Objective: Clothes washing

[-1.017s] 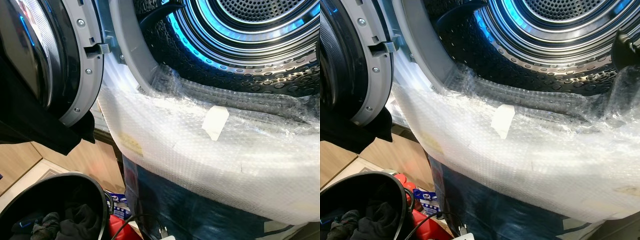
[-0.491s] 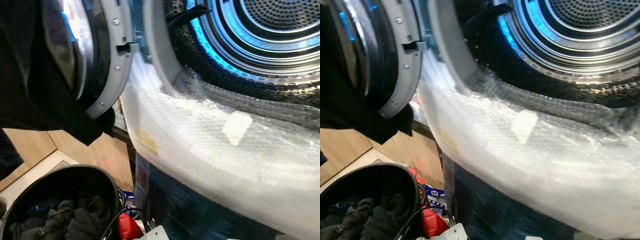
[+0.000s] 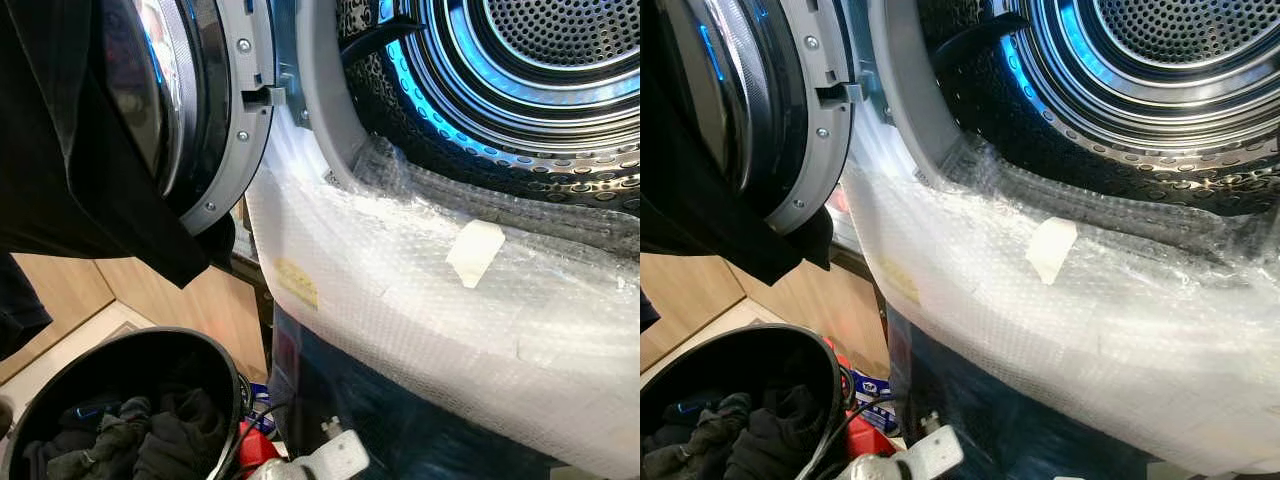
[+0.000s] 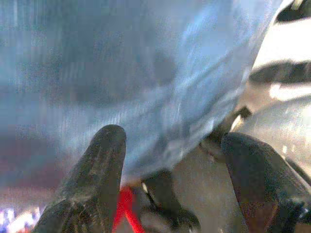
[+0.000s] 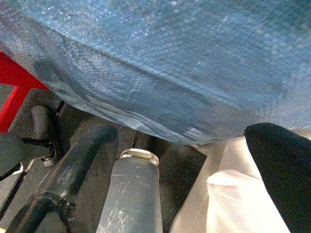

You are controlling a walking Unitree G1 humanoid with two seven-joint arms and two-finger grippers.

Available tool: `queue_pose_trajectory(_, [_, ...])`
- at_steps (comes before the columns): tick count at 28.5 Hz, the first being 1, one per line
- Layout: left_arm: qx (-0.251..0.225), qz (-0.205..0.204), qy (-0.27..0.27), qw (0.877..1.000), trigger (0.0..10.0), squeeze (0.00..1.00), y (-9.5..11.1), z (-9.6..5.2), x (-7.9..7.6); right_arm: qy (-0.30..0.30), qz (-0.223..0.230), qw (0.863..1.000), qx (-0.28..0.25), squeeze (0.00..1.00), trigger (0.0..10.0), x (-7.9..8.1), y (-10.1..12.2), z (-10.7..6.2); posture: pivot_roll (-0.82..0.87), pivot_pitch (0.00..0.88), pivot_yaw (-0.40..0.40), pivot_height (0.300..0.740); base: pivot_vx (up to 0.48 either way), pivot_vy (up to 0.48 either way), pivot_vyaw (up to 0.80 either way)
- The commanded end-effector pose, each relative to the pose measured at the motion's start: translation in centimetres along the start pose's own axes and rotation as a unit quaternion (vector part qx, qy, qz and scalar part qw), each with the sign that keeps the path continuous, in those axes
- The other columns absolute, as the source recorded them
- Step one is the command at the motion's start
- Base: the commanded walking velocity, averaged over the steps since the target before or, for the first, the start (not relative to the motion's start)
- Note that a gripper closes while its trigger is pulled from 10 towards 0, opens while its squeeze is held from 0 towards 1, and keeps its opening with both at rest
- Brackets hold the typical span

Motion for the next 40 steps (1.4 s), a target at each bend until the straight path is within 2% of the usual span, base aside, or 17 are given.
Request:
queue_pose_trajectory(1, [-0.032,0.004,0.000,0.999,10.0,0.00,1.9,0.2,0.5,0.005,-0.001,1.000,0.005,0.00,10.0,0.4,-0.3,0.0,0.08,0.000,0.026,0.740,0.000,0.000,0.00])
queue_pose_trajectory(3, [-0.046,-0.016,0.003,0.999,10.0,0.00,2.5,0.3,0.6,0.005,-0.001,1.000,0.004,0.00,10.0,0.4,-0.2,0.0,0.08,0.000,0.026,0.740,0.000,0.000,0.00])
queue_pose_trajectory(4, [-0.066,0.018,-0.006,0.998,10.0,0.00,3.6,0.3,0.5,0.008,-0.004,1.000,0.005,0.00,10.0,0.6,-0.3,-0.1,0.09,0.000,0.030,0.740,0.000,0.000,0.00])
queue_pose_trajectory(5, [-0.066,0.018,-0.006,0.998,10.0,0.00,3.6,0.3,0.5,0.008,-0.004,1.000,0.005,0.00,10.0,0.6,-0.3,-0.1,0.09,0.000,0.030,0.740,0.000,0.000,0.00])
queue_pose_trajectory(7, [-0.111,0.095,-0.037,0.989,10.0,0.00,5.9,-0.1,-0.3,0.012,-0.015,1.000,0.012,0.00,10.0,0.8,-0.8,-0.1,0.11,0.000,0.034,0.740,0.000,0.000,0.00])
queue_pose_trajectory(12, [-0.170,0.071,-0.029,0.982,10.0,0.00,8.0,-1.7,-0.1,0.015,-0.023,1.000,0.016,0.00,10.0,0.8,-1.1,-0.2,0.12,0.010,0.050,0.740,0.000,0.000,0.00])
queue_pose_trajectory(17, [-0.193,0.056,-0.007,0.980,10.0,0.00,8.7,-6.2,0.2,0.015,-0.037,0.999,0.002,0.00,10.0,0.3,-0.1,0.0,0.14,0.049,0.069,0.740,0.000,0.000,0.00])
queue_pose_trajectory(19, [-0.192,0.048,0.000,0.980,10.0,0.00,8.5,-7.4,0.4,0.014,-0.039,0.999,0.003,0.00,10.0,0.2,-0.2,0.0,0.14,0.054,0.074,0.740,0.000,0.000,0.00])
queue_pose_trajectory(25, [-0.168,0.059,0.095,0.979,10.0,0.00,9.0,-12.5,3.8,0.013,-0.044,0.999,0.002,0.00,10.0,0.1,-0.1,0.0,0.15,0.075,0.076,0.740,0.000,0.000,0.00])
queue_pose_trajectory(27, [-0.164,0.043,0.117,0.979,10.0,0.00,9.1,-14.1,4.2,0.014,-0.046,0.999,0.001,0.00,10.0,0.2,0.0,0.0,0.17,0.076,0.070,0.740,0.000,0.000,0.00])
queue_pose_trajectory(28, [-0.163,0.015,0.136,0.977,10.0,0.00,9.0,-15.5,4.8,0.017,-0.051,0.999,0.001,0.00,10.0,0.4,0.1,0.0,0.18,0.084,0.061,0.740,0.000,0.000,0.00])
queue_pose_trajectory(29, [-0.164,0.005,0.145,0.976,10.0,0.00,9.0,-15.9,5.1,0.019,-0.055,0.998,0.001,0.00,10.0,0.4,0.1,0.0,0.18,0.085,0.061,0.740,0.000,0.000,0.00])
queue_pose_trajectory(30, [-0.178,-0.026,0.193,0.965,10.0,0.00,9.0,-17.1,6.9,0.021,-0.061,0.998,0.002,0.00,10.0,0.6,0.0,0.0,0.19,0.080,0.059,0.740,0.000,0.000,0.00])
queue_pose_trajectory(32, [-0.191,-0.055,0.247,0.948,10.0,0.00,9.1,-18.6,8.9,0.021,-0.061,0.998,0.002,0.00,10.0,0.5,0.1,0.0,0.19,0.077,0.058,0.740,0.000,0.000,0.00])
queue_pose_trajectory(36, [-0.184,-0.089,0.310,0.929,10.0,0.00,8.6,-20.7,10.7,0.019,-0.058,0.998,-0.002,0.00,10.0,0.4,0.4,0.1,0.21,0.074,0.046,0.740,0.000,0.000,0.00])
queue_pose_trajectory(38, [-0.148,-0.130,0.386,0.901,10.0,0.00,6.4,-22.9,12.6,0.021,-0.064,0.998,-0.005,0.00,10.0,0.4,0.9,0.1,0.21,0.075,0.043,0.740,0.000,0.000,0.00])
queue_pose_trajectory(40, [-0.146,-0.148,0.404,0.891,10.0,0.00,6.0,-23.6,13.0,0.021,-0.066,0.998,-0.006,0.00,10.0,0.4,0.9,0.1,0.21,0.075,0.043,0.740,0.000,0.000,0.00])
Point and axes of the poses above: a point about 5 cm out from each wrist's last joint towards the gripper, its own z axis pointing out of the wrist towards the gripper, its own y axis along the axis of the wrist's last joint, x = y × z, the point moved 6 cm from there along z, pointing out of the wrist towards the gripper, and after that the axes turned 2 degrees about -z, right-handed, at the moved point
